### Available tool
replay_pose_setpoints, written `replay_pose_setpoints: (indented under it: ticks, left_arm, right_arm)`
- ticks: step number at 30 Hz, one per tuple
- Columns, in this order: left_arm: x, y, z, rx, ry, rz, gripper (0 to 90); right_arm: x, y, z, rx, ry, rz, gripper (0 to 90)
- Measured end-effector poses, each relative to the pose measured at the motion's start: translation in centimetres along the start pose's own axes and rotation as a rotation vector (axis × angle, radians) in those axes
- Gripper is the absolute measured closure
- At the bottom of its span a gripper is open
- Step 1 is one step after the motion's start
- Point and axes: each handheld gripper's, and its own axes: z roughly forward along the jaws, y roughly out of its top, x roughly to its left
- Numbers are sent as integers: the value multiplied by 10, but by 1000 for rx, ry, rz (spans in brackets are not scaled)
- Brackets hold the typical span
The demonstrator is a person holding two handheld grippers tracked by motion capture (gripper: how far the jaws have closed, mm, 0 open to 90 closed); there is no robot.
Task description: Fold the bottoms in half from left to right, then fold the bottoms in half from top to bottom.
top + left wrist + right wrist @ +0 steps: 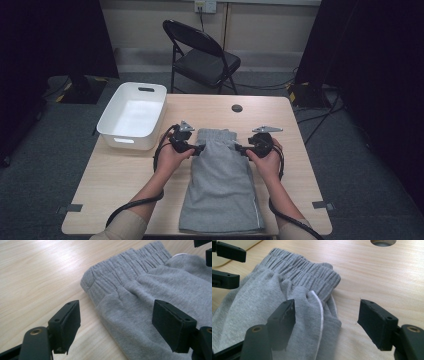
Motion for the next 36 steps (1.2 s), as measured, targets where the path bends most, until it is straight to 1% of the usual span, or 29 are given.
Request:
replay_pose_setpoints:
  ticks: [4,7,9,16,17,19,23,24,27,28,30,31,32,34,36]
  left_arm:
    - [2,0,2,9,7,-2,210]
    - [2,-1,5,13,1,1,206]
    - [1,-1,6,6,-5,4,204]
    - [1,0,8,8,-12,0,204]
    - [1,0,7,7,-11,5,204]
    - [1,0,7,1,-9,1,203]
    - [3,0,9,13,0,-8,204]
    - [4,1,9,13,-1,-8,210]
    - [4,2,10,10,0,-11,243]
    - [3,2,11,8,-2,-18,261]
    - [4,3,13,13,13,-16,268]
    - [4,2,14,14,9,-24,291]
    - [5,2,15,17,9,-23,323]
    - [4,2,17,23,18,-19,311]
    - [4,2,20,30,15,-15,310]
  right_arm:
    - [0,-1,1,4,-2,-3,268]
    - [-1,-2,2,12,1,0,260]
    - [-1,-2,2,14,-3,-4,257]
    - [-2,0,2,8,-4,-4,256]
    - [-2,0,2,10,-5,-8,256]
    - [-2,0,2,6,-2,-7,256]
    - [-2,0,3,9,-5,-9,256]
    - [-2,1,3,6,-1,-3,258]
    - [-4,1,4,9,-7,-4,267]
    - [-4,1,4,10,-9,-5,268]
    - [-4,2,5,8,-11,-4,275]
    - [-4,2,6,8,-13,-8,278]
    - [-4,2,7,10,-12,-8,284]
    - [-4,2,8,13,-18,-16,299]
    - [-5,1,11,20,-24,-17,305]
